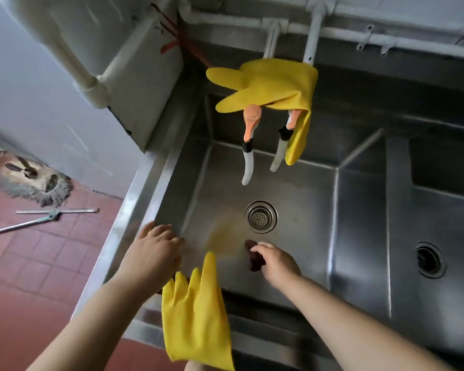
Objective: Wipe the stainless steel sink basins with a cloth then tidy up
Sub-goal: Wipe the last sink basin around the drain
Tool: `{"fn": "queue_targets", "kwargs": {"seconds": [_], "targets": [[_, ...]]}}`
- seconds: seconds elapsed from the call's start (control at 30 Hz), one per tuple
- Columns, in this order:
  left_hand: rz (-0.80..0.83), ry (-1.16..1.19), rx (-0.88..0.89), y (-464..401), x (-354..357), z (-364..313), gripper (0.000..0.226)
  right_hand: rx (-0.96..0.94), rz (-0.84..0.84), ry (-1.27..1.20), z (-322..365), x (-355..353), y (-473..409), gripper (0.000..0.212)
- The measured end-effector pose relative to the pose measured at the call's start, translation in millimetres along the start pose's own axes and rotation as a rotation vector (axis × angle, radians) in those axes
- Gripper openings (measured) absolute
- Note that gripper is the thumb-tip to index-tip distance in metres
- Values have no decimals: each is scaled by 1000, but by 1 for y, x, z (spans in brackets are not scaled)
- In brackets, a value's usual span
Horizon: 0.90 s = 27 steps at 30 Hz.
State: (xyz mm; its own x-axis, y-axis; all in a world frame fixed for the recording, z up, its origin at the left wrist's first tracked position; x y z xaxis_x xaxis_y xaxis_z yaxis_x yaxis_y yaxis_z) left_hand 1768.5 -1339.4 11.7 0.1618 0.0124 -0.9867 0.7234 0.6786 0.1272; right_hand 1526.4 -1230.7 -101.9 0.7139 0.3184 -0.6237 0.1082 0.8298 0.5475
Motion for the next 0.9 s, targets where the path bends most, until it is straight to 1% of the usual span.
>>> {"fn": "queue_targets", "kwargs": {"seconds": [0.07,0.13,0.17,0.2,0.27,0.3,0.37,0.5,0.6,0.63,0.73,0.77,0.83,0.9], "targets": [[-3,-11,64,-15,8,15,21,-35,-42,33,7,7,-12,54],[-3,-48,121,-31,18,29,37,-122,-48,125,12,17,-24,54],[-4,-60,149,-39,22,35,40,-170,10,201,14,24,-29,56],[-33,-86,168,-47,26,41,37,-203,104,278,17,31,-33,58],[-95,-91,181,-63,31,50,17,-189,339,367,17,46,-39,60],[-103,-71,175,-71,33,54,14,-172,419,385,17,52,-40,62],[-100,-62,204,-83,39,61,22,-196,477,426,16,62,-43,66],[-86,-86,255,-100,51,70,17,-337,440,566,4,72,-58,63],[-84,-86,236,-103,61,72,11,-447,481,718,-9,93,-70,58],[-92,-87,225,-103,65,72,10,-468,491,736,-14,98,-73,57],[-113,-92,206,-106,73,72,10,-564,405,790,-25,104,-89,58],[-113,-94,206,-107,72,72,10,-593,344,829,-23,101,-94,59],[-107,-114,190,-108,74,74,9,-605,301,797,-22,103,-115,62],[-106,-104,182,-108,76,73,9,-536,329,702,-18,104,-143,64]]}}
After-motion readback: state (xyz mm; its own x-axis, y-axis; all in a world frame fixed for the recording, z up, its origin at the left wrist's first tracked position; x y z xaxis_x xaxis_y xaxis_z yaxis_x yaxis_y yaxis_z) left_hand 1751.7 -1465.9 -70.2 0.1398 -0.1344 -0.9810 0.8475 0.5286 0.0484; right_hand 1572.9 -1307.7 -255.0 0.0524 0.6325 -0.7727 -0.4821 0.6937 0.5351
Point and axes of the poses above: each hand's wrist, its own y-axis away from the middle knuckle, its own x-axis out of the palm, z = x × y, the point moved 1 cm from there along -y, towards the middle knuckle, and after that the axes turned 9 degrees about -y, right-handed, at the moved point
